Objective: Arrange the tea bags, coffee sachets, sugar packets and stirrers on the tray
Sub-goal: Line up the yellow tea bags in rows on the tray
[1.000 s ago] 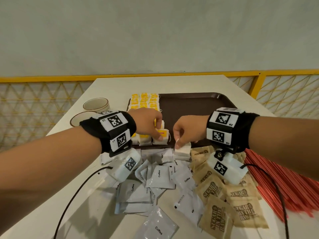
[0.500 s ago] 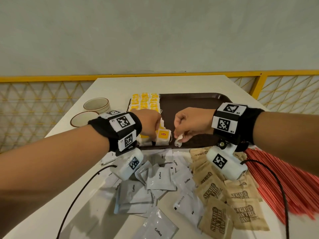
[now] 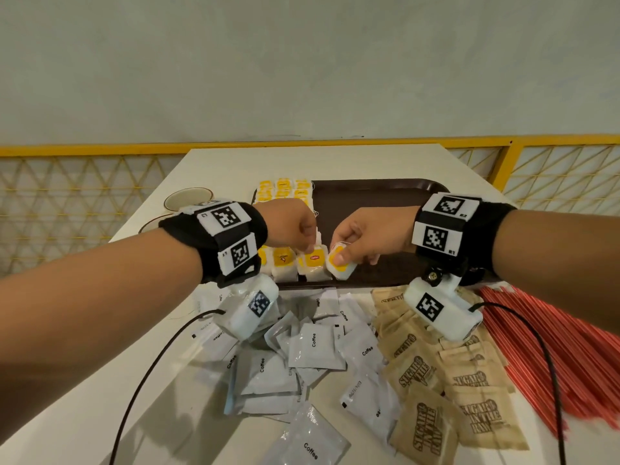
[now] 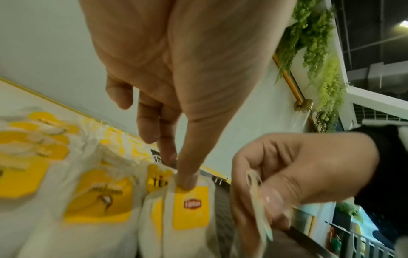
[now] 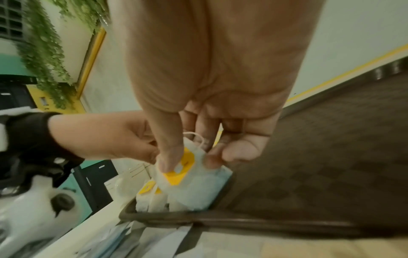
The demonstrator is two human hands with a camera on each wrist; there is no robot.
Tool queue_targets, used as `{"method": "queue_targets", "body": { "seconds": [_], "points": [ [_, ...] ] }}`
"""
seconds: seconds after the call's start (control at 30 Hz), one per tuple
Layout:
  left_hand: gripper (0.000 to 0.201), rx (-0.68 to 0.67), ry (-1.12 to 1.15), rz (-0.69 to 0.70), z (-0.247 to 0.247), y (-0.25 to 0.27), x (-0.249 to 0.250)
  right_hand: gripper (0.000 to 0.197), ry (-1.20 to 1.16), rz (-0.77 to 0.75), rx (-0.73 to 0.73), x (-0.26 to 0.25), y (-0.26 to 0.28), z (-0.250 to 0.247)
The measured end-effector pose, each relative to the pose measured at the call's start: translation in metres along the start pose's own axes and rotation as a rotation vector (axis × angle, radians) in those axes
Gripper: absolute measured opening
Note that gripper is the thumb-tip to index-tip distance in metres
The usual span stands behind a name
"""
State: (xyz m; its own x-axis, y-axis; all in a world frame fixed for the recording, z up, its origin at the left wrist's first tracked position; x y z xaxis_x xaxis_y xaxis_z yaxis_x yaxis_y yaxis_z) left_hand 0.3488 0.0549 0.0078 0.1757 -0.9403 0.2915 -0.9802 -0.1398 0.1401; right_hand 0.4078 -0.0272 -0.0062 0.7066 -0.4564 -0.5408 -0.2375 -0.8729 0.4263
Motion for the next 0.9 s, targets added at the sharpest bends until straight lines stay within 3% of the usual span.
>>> {"method": "queue_targets", "body": {
  "seconds": [0.1, 0.33, 0.67, 0.83, 0.9],
  "points": [
    [0.003, 0.01, 0.018, -0.02, -0.006, 0.002, -0.005, 0.007, 0.036, -0.025, -0.025, -0.005, -0.004, 0.009],
    [0.026, -0.095, -0.133, -0.153, 0.005, 0.003, -0.019, 0.013, 0.096, -0.021, 0.027, -0.006, -0.014, 0.009],
    [0.01, -0.098, -0.07, -0.115, -0.003, -0.006, -0.017, 0.025, 0.105, -0.061, 0.004, -0.005, -0.014, 0.011],
    [0.01, -0.109, -0.104, -0.151, -0.005, -0.014, -0.023, 0.009, 0.118, -0.096, -0.016, -0.011, -0.015, 0.014],
    [0.01, -0.124, -0.111, -0.164, -0.003, -0.016, -0.026, 0.013, 0.144, -0.1, -0.007, -0.012, -0.019, 0.017]
  ]
}}
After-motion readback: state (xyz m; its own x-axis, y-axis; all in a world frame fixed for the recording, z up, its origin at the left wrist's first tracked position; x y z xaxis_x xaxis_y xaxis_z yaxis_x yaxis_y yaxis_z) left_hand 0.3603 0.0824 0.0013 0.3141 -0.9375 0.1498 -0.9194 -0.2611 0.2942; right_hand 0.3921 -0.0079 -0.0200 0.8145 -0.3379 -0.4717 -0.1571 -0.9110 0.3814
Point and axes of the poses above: each hand's wrist, its own y-axis away from the middle knuckle, its own z-axis out of the palm, x = y × z, the point moved 8 cm from there along -y, towards the middle knuckle, and after that the axes turned 9 degrees about z, right-handed, at the moved point
